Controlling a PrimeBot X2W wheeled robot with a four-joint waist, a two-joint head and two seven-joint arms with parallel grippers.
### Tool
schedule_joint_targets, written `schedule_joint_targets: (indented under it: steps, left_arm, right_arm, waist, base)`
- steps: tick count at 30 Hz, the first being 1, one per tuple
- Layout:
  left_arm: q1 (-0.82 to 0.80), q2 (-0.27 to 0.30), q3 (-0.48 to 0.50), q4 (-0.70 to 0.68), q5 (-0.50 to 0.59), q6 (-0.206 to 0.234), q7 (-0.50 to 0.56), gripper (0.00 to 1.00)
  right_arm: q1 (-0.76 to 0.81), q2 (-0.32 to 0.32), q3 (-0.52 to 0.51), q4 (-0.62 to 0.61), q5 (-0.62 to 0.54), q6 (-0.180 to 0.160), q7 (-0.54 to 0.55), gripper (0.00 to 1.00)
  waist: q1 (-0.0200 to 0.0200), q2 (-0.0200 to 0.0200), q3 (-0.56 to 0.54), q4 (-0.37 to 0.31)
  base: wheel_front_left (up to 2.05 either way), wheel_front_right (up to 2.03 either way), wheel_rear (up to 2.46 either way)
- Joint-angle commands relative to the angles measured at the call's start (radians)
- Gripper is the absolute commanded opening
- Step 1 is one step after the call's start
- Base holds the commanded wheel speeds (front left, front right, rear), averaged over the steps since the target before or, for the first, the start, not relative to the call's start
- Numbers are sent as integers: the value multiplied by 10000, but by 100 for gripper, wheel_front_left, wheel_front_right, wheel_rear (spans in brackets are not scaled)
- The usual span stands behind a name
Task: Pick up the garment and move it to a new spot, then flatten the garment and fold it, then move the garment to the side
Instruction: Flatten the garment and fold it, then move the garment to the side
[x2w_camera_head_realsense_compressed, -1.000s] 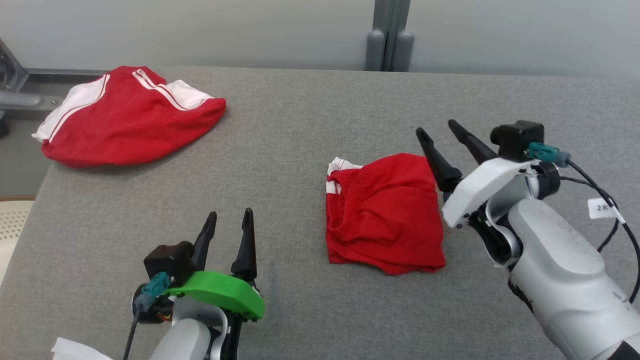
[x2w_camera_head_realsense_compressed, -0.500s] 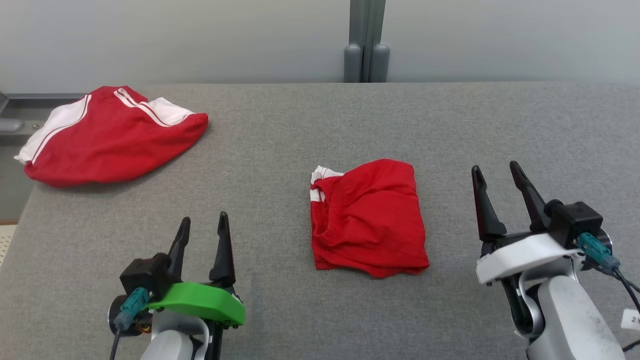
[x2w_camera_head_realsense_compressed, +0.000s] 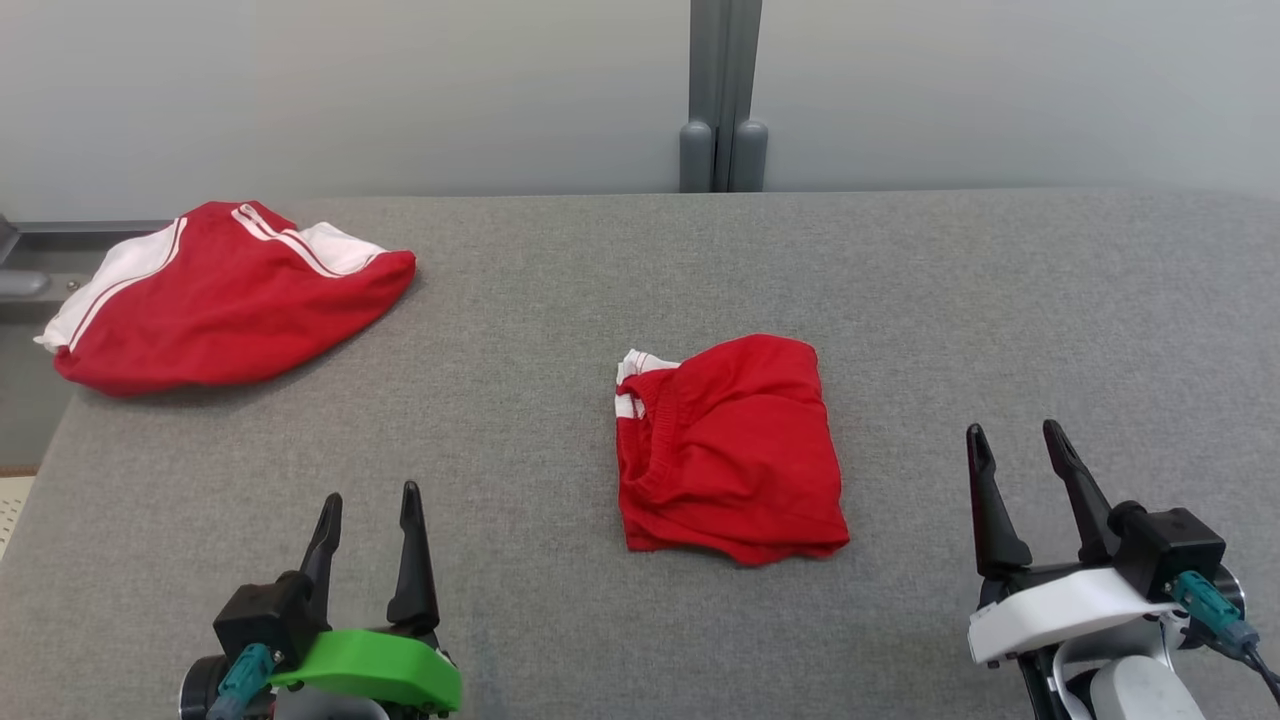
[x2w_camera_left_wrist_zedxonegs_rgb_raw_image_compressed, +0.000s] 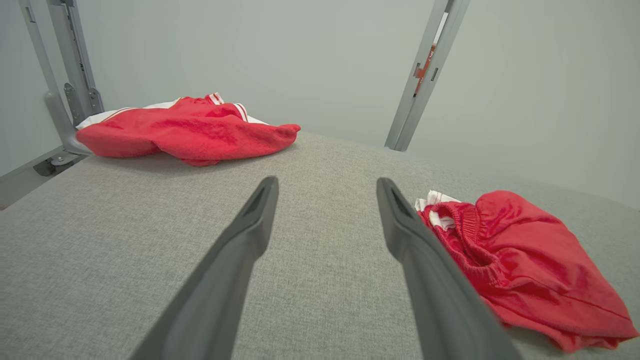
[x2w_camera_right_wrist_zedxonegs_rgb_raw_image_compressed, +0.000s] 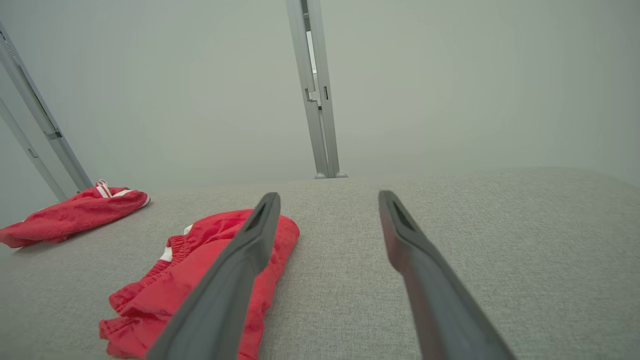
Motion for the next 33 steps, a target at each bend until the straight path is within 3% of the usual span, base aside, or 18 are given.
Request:
schedule_joint_targets:
  steps: [1,23,27,33]
  left_arm:
    - [216,-20,73,-8,94,-47,-30,100]
    - [104,-258,255,303,457,-400,-30,100]
    - [-33,-322,201,360,477,-442,-30,100]
    - [-207,-419,165,448,487,-512,-30,100]
  right_arm:
    - [165,0,30,-34,87,-8,-26,100]
    - [55,-2,-68,719,267,-8,195,100]
    - [-458,0,-144,920,374,-8,843,100]
    - [-1765,7,-181,1522,701,-7,2738,100]
  waist:
    - [0,0,-42,6]
    - [0,0,-40,98]
    - [0,0,70,278]
    - [0,0,286,688]
  base:
    - [0,0,0]
    - [0,0,0]
    - [0,0,0]
    - [0,0,0]
